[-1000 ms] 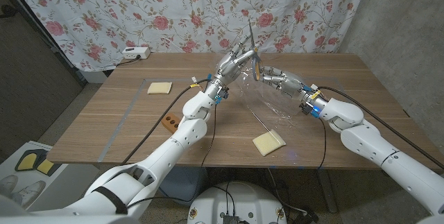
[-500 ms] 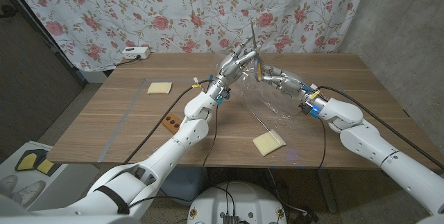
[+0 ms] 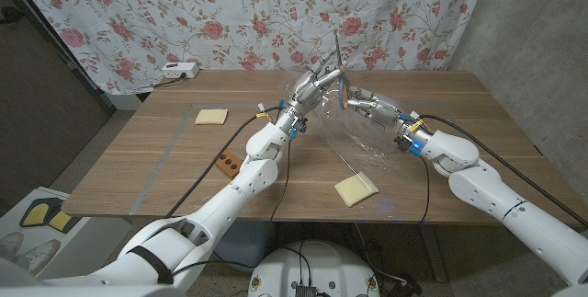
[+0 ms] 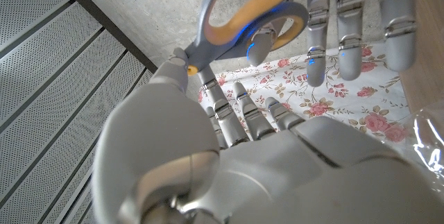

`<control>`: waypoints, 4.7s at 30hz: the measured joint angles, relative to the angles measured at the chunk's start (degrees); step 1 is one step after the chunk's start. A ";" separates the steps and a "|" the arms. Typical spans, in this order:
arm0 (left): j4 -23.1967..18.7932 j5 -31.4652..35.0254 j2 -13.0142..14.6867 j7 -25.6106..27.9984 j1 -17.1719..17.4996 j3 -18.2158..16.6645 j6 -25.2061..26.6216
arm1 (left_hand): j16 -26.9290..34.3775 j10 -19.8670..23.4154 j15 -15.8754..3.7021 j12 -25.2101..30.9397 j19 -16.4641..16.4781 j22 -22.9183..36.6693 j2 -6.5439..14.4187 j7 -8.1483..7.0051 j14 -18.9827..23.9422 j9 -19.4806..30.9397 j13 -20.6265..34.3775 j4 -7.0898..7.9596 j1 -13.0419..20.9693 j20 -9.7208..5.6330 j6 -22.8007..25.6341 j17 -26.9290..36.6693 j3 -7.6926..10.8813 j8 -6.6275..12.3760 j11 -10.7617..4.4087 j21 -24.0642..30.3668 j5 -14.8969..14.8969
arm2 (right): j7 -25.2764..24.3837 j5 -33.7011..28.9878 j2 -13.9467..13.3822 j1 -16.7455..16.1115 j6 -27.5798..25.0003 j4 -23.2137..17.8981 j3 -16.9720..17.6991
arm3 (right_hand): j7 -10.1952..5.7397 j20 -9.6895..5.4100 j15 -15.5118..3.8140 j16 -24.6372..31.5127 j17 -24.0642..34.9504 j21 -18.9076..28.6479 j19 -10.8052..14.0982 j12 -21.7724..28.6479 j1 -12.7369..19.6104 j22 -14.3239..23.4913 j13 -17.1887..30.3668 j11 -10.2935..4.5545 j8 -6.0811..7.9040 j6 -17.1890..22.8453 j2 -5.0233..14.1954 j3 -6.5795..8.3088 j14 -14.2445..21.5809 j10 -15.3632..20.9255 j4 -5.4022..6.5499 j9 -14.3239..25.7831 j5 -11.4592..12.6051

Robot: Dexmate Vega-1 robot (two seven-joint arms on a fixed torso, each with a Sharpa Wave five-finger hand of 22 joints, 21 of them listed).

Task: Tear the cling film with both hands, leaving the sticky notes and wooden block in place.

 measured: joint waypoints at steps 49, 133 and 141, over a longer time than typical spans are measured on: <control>1.61 -1.76 -2.18 -1.13 0.84 0.05 0.42 | 0.00 0.00 0.00 -0.47 0.00 0.00 0.06 -0.81 0.00 0.00 0.00 -0.15 -0.06 0.00 1.84 0.27 0.15 0.00 0.00 0.00 0.20 | -2.80 -1.45 0.74 0.05 -1.15 -1.28 -1.18 | 0.45 0.13 -0.52 0.12 0.00 0.00 1.53 0.22 0.54 0.01 -0.80 0.14 -0.91 1.63 -0.52 -2.22 -0.03 0.55 -0.15 0.33 -1.78; 3.93 -1.20 -5.45 -0.90 1.12 0.21 -2.44 | 0.67 0.02 -0.36 -0.92 -0.11 0.00 -0.46 -1.68 0.36 0.00 0.02 -0.40 0.00 -0.11 4.53 0.87 0.40 0.00 0.02 0.00 0.65 | -7.45 -2.77 -0.52 -2.11 -3.75 -5.80 -1.70 | 4.79 3.61 0.99 0.89 -0.02 -0.23 3.57 0.60 -1.05 0.02 -1.33 2.28 -1.69 6.59 -4.50 -7.27 -0.25 4.50 0.48 0.79 -1.56; 3.66 -0.90 -5.33 -0.36 1.25 0.28 -2.76 | 0.67 0.02 -0.44 -0.96 -0.11 0.00 -0.46 -1.76 0.44 0.00 0.89 -0.39 0.00 -0.11 5.22 1.06 0.39 0.00 0.02 0.00 0.65 | -7.15 -2.77 -0.87 -2.15 -3.94 -6.19 -1.88 | 5.21 4.01 1.80 0.48 -0.02 -0.44 2.53 0.17 -1.07 0.15 -1.33 2.79 -2.32 4.97 -4.48 -7.73 -0.06 3.58 0.44 0.78 -1.56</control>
